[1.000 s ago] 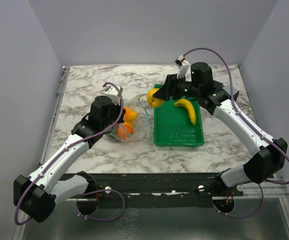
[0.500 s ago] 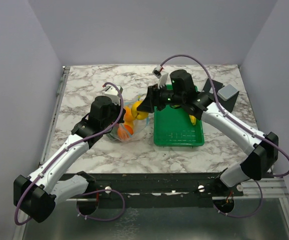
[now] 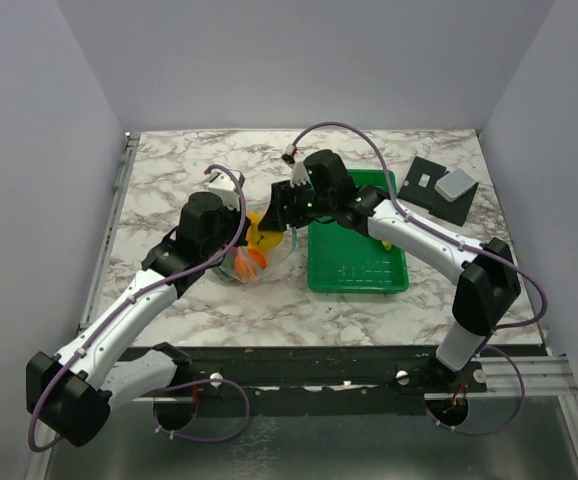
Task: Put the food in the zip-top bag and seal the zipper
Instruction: Place the fake fruit in the zipper food storage bag.
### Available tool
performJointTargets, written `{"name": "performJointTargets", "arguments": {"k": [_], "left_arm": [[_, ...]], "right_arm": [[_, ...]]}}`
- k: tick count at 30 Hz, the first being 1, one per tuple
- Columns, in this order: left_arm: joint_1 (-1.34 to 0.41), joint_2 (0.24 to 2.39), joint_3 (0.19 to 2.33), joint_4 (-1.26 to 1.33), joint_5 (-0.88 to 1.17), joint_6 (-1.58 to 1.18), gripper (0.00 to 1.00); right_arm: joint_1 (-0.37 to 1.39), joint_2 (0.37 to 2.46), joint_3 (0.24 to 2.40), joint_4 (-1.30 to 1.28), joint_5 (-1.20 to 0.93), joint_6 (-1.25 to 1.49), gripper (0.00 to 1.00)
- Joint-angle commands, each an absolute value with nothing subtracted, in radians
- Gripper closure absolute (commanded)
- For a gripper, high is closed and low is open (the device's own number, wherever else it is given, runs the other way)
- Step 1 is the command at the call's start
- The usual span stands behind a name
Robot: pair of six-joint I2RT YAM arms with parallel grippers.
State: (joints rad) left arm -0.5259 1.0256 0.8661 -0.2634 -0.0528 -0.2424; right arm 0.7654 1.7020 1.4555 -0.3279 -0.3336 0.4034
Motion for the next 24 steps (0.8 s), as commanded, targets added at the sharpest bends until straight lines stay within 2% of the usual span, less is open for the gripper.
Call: {"name": "performJointTargets", "arguments": {"k": [1, 18, 24], "left_arm": [[-0.531, 1.008, 0.856, -0.247, -0.053, -0.245, 1.00], [-0.532, 1.010, 0.861, -0.242, -0.024, -0.251, 1.00], [-0.531, 1.000, 0.858, -0.238, -0.011, -0.253, 1.00]], "right_arm": [[0.788, 1.751, 1.501, -0.281, -0.283, 0.480, 0.64], [0.861, 1.842, 1.489, -0.156, -0.076, 0.738, 0.64], [0.874, 1.851, 1.460, -0.053, -0.073, 0.824, 0.64]]}}
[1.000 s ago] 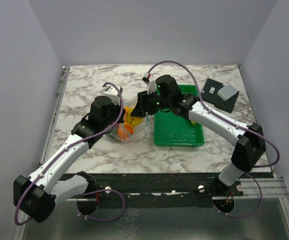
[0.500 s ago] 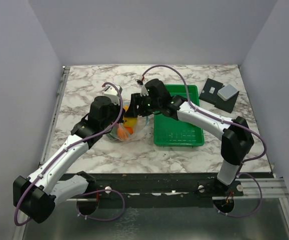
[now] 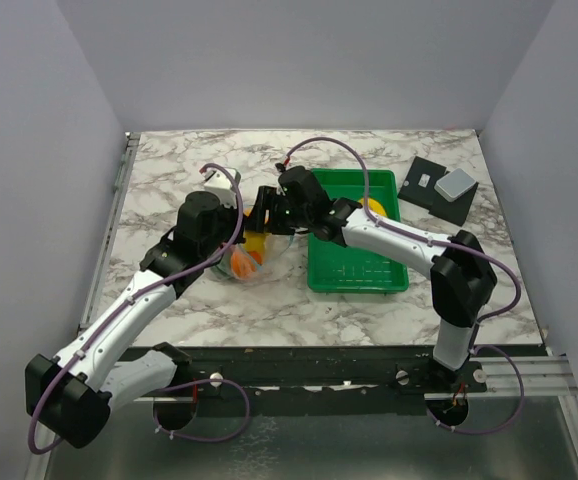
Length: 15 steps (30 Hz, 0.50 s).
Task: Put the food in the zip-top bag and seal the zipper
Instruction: Place the fake fruit in the zipper food storage bag.
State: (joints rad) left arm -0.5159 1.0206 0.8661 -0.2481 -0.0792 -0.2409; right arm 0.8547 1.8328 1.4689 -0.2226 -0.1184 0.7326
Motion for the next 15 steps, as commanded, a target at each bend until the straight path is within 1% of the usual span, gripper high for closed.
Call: {"name": "performJointTargets", "arguments": {"k": [1, 7, 12, 15], "left_arm": [[-0.531, 0.998, 0.858, -0.238, -0.011, -0.252, 1.00], [-0.531, 0.982, 0.856, -0.228, -0.001, -0.250, 1.00], [-0.531, 0.966, 0.851, -0.220, 0.031, -0.249, 1.00], [-0.531, 0.963, 0.848, -0.219, 0.023, -0.247, 1.00]], "right_arm": [[0.876, 1.849, 1.456, -0.042, -0.072, 0.832, 0.65], [0.890, 1.864, 1.442, 0.037, -0.044, 0.859, 0.65], [0.891, 1.921, 1.457, 0.064, -0.070, 0.882, 0.65], [0.898, 1.939, 1.464, 0.068, -0.093, 0.885, 0.63]]}}
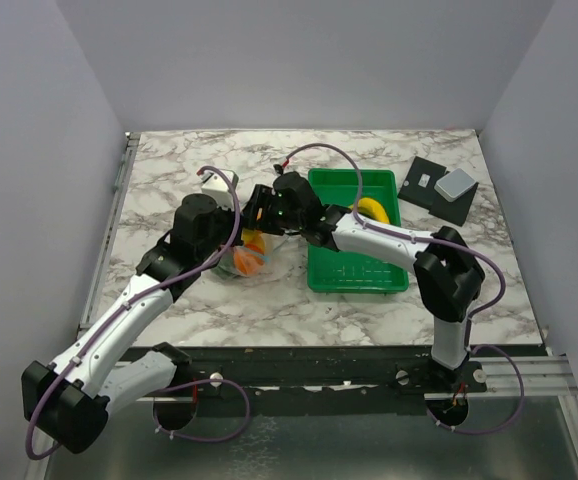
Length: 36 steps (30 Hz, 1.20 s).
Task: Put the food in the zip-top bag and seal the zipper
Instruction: Place the fake fruit in the zipper food storage bag.
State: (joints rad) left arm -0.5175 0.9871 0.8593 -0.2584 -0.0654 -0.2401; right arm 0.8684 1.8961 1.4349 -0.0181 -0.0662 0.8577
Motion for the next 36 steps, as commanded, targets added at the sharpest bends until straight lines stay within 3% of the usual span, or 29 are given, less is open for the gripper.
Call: {"name": "performJointTargets", "arguments": {"k": [1, 6, 13, 21, 25, 29, 36], "left_arm": [[-0.531, 0.964, 0.848, -0.219, 0.021, -0.249, 1.00], [-0.531, 0.970, 0.847, -0.218, 0.008, -0.250, 1.00], [-0.531, 0.975, 0.847, -0.223, -0.038, -0.253, 1.00], [-0.531, 0.977, 0.847, -0.227, -0.049, -0.252, 1.00], [-0.531, 0.979, 0.847, -0.227, -0.054, -0.252, 1.00], [-0.531, 0.980, 0.848, -0.228, -0.056, -0.252, 1.00], [-0.531, 0.986, 0.851, -0.228, -0.055, -0.250, 1.00]], "right_arm": [[0.901, 1.944, 1.464, 0.069, -0.100, 0.884, 0.62], [0.910, 1.936, 1.424, 0.072, -0.122, 0.881, 0.54], [0.910, 1.871, 1.387, 0.040, -0.084, 0.835, 0.29], [0.910, 1.802, 1.402, 0.002, -0.043, 0.772, 0.13], [0.910, 1.778, 1.409, -0.050, -0.015, 0.751, 0.12], [0.910, 1.735, 1.383, -0.048, -0.004, 0.736, 0.18], [0.910, 1.685, 1.353, -0.027, 0.025, 0.727, 0.42]]}}
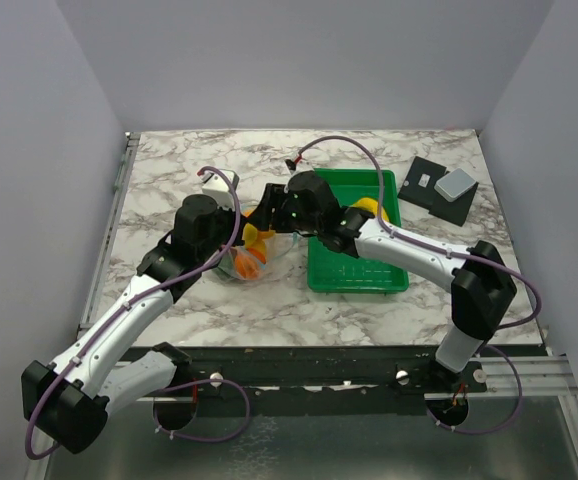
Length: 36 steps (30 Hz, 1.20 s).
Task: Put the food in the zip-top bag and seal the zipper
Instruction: Place the fake fruit in the zipper food storage bag.
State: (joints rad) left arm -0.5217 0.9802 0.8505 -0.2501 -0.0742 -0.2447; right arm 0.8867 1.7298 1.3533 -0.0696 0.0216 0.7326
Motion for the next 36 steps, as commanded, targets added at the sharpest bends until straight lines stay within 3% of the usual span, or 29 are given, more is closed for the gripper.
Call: {"name": "performJointTargets", "arguments": {"k": [1, 7, 15, 36], "left_arm": [[-0.531, 0.987, 0.850, -0.228, -0.057, -0.250, 1.00], [-0.531, 0.988, 0.848, -0.228, -0.058, -0.251, 1.00], [-0.531, 0.991, 0.850, -0.230, -0.058, -0.250, 1.00], [-0.531, 0.997, 0.853, -0.230, -0.051, -0.251, 1.00]], "right_arm": [[0.910, 1.688, 1.358, -0.031, 0.020, 0.727, 0.45], [0.910, 1.711, 1.365, -0.024, -0.016, 0.740, 0.60], [0.910, 1.776, 1.388, -0.020, -0.052, 0.754, 0.66], [0.911, 1.941, 1.467, -0.044, -0.098, 0.771, 0.68]]}}
